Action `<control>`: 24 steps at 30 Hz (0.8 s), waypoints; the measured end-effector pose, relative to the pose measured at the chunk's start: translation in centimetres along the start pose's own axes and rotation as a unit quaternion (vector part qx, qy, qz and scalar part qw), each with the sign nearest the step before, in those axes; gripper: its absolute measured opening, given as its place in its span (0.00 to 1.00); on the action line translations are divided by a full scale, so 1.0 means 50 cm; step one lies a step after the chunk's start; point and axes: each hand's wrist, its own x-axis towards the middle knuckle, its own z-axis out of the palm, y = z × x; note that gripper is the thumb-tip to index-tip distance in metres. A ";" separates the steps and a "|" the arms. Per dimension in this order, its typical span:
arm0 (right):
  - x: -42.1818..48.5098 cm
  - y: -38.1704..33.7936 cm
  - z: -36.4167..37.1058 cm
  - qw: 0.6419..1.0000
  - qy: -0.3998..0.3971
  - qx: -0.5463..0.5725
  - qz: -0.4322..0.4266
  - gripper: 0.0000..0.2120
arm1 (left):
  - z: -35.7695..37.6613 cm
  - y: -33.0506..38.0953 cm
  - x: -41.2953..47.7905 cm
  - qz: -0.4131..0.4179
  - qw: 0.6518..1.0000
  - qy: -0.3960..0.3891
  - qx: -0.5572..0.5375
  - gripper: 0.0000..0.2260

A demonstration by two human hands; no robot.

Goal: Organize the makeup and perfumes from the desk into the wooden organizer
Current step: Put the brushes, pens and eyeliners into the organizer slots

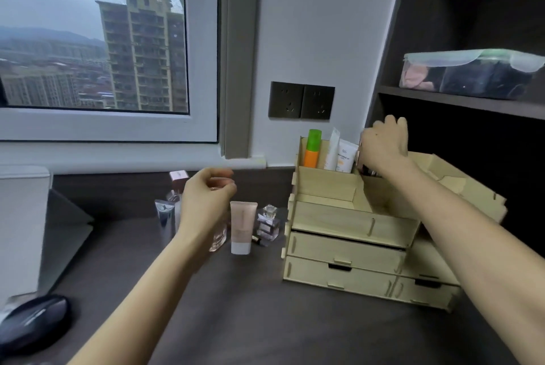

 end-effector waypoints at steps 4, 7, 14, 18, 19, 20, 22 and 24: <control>-0.081 -0.092 -0.064 0.964 0.108 0.231 -0.072 0.12 | -0.057 -0.008 -0.013 -0.010 1.000 0.010 0.004 0.11; -0.186 -0.190 -0.091 0.893 0.012 0.423 -0.150 0.12 | -0.101 -0.021 -0.024 -0.029 0.999 0.024 0.019 0.12; -0.333 -0.356 0.008 0.907 -0.207 0.347 -0.119 0.16 | -0.173 -0.059 -0.054 -0.053 0.997 0.047 0.044 0.11; -0.320 -0.398 0.055 0.910 -0.218 0.349 -0.051 0.18 | -0.182 -0.074 -0.063 -0.065 0.995 0.052 0.048 0.12; -0.318 -0.409 0.063 0.912 -0.215 0.346 -0.044 0.19 | -0.182 -0.079 -0.065 -0.068 0.995 0.052 0.051 0.12; -0.318 -0.421 0.069 0.915 -0.209 0.344 -0.041 0.19 | -0.182 -0.086 -0.067 -0.072 0.995 0.053 0.053 0.12; -0.315 -0.444 0.079 0.917 -0.207 0.337 -0.041 0.19 | -0.180 -0.099 -0.069 -0.083 0.994 0.053 0.053 0.12; -0.309 -0.461 0.088 0.916 -0.221 0.333 -0.032 0.18 | -0.177 -0.112 -0.070 -0.097 0.993 0.051 0.053 0.11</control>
